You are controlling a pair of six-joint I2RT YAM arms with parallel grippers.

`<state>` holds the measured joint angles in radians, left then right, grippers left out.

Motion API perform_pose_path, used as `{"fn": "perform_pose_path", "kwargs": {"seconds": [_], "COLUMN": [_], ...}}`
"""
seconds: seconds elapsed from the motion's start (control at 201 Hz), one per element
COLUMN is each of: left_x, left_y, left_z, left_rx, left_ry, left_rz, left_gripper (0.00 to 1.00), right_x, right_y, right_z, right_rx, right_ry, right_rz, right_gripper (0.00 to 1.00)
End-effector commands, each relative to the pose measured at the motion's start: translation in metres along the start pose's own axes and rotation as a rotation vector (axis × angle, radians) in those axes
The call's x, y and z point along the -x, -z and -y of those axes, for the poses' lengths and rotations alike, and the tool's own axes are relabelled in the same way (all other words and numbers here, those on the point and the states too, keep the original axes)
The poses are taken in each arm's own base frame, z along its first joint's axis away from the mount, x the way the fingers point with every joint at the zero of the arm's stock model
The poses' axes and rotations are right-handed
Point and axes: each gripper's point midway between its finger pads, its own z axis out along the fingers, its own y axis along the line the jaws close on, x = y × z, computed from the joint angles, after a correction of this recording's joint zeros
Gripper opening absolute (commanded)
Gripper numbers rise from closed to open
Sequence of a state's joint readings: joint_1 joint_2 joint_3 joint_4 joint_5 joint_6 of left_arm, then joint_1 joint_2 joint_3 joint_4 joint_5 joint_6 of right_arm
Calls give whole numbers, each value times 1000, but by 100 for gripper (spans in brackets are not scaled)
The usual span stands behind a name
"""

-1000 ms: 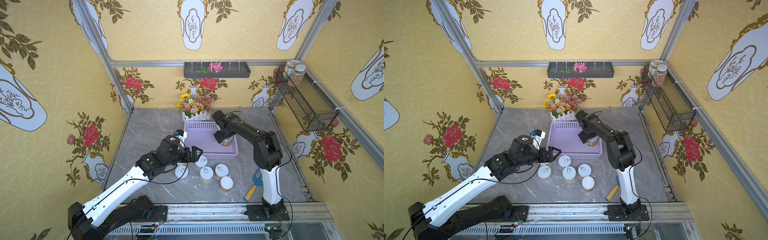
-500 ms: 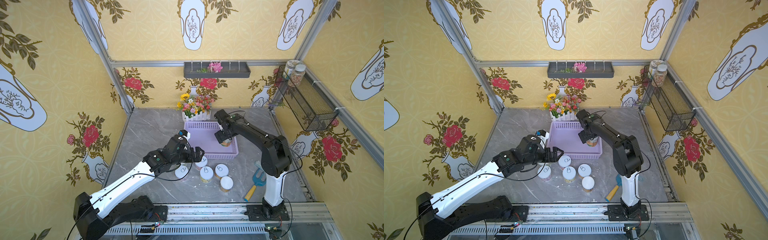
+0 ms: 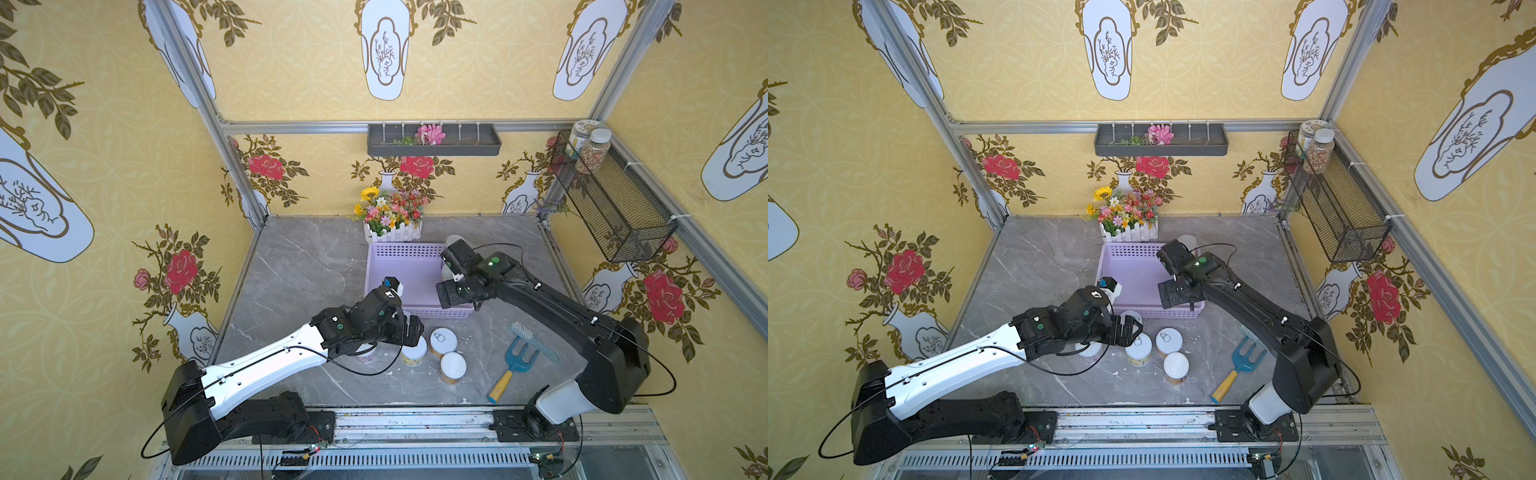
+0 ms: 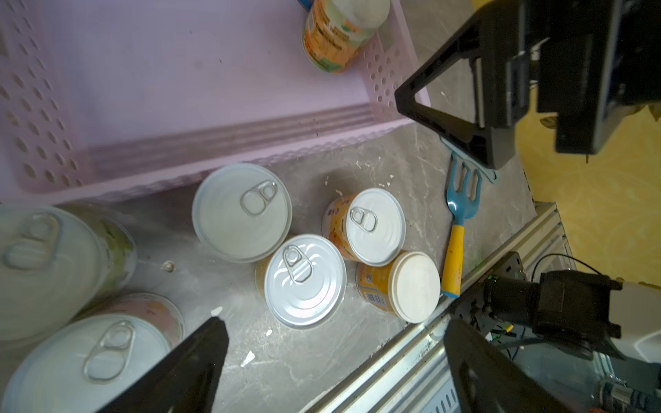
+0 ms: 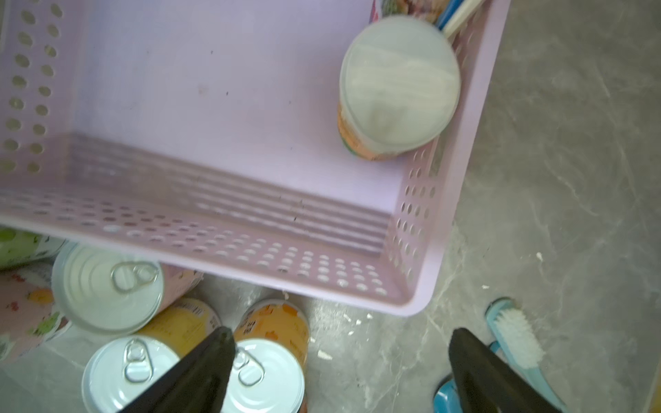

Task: Put the canned food in the basket
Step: Pick up the canned food from the center of the board.

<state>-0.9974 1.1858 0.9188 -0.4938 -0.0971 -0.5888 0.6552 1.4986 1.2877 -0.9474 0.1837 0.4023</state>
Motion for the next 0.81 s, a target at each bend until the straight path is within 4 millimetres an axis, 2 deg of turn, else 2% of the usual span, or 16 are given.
{"fn": "perform_pose_path", "kwargs": {"seconds": [0.0, 0.144, 0.324, 0.538, 0.672, 0.801], "left_x": [-15, -35, -56, -76, -88, -89], "left_y": [-1, 4, 6, 8, -2, -12], "left_z": [14, 16, 18, 19, 20, 21], "left_rx": [-101, -173, -267, -326, -290, -252], "left_ry": [45, 103, 166, 178, 143, 122], "left_rz": [-17, -24, -52, -53, -61, -50], "left_gripper": [100, 100, 100, 100, 100, 100], "right_x": [-31, -73, -106, -127, -133, -137], "right_y": [8, 15, 15, 6, -2, -6], "right_z": [-8, -17, -38, -47, -53, -65], "right_rx": [-9, -76, -90, -45, -2, 44], "right_ry": [-90, -75, -41, -74, -87, -89], "right_rz": [-43, -97, -138, -192, -213, -237], "right_gripper": [97, 97, 98, 99, 99, 99]}}
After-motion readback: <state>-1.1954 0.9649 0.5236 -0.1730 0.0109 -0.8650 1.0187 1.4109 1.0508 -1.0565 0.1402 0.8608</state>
